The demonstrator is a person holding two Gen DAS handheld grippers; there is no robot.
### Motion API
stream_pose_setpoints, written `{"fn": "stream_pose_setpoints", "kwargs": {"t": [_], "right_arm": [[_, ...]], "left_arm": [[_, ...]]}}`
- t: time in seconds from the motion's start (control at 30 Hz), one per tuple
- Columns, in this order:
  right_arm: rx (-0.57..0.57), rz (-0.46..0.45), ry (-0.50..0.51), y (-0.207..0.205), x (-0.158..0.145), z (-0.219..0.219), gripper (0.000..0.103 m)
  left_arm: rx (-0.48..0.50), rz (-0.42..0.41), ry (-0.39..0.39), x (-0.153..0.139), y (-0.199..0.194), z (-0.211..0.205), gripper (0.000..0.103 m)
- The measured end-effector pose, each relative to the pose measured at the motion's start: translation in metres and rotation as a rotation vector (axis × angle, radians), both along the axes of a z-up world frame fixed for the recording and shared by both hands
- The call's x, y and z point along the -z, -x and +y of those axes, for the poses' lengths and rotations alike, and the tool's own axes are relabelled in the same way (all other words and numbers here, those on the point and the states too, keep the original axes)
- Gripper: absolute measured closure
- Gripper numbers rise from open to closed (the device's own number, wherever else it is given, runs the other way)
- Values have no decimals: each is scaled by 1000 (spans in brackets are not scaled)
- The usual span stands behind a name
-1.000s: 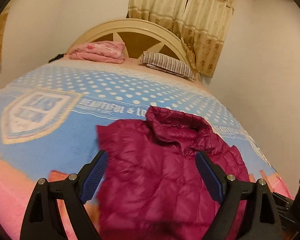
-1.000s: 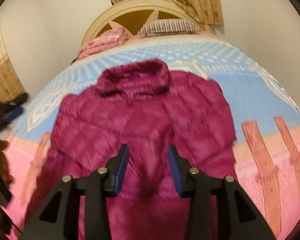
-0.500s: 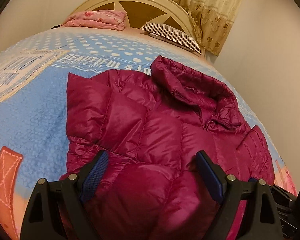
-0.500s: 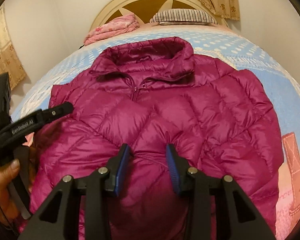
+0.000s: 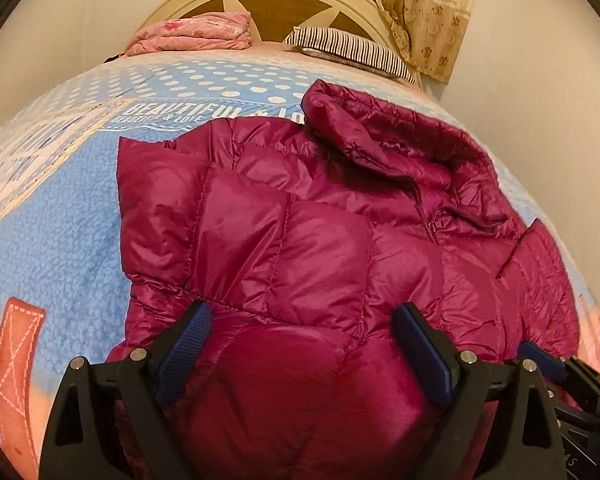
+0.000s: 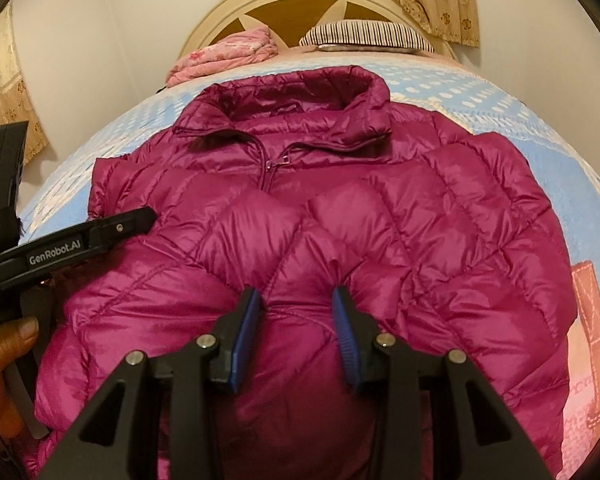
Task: Fold large clothes
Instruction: 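Move both grippers to the jacket hem, open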
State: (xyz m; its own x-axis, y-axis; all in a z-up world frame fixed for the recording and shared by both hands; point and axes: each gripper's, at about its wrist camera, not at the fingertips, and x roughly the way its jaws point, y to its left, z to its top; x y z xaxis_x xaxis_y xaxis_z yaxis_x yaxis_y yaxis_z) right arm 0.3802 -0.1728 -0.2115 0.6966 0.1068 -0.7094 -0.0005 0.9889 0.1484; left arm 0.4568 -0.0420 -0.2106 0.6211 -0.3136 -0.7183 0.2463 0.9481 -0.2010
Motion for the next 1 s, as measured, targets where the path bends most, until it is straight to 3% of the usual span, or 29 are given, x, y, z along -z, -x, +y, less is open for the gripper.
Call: {"fn": "stream_pose_setpoints", "kwargs": {"t": [0.23,1.0], "right_arm": [[6,3,47,-1,1,5,62],[15,3,113,-2,4,14,62]], "left_arm": [[1,2,-81,3,0,-9,7],[-1,0,-121,4,-1,-15,7]]}}
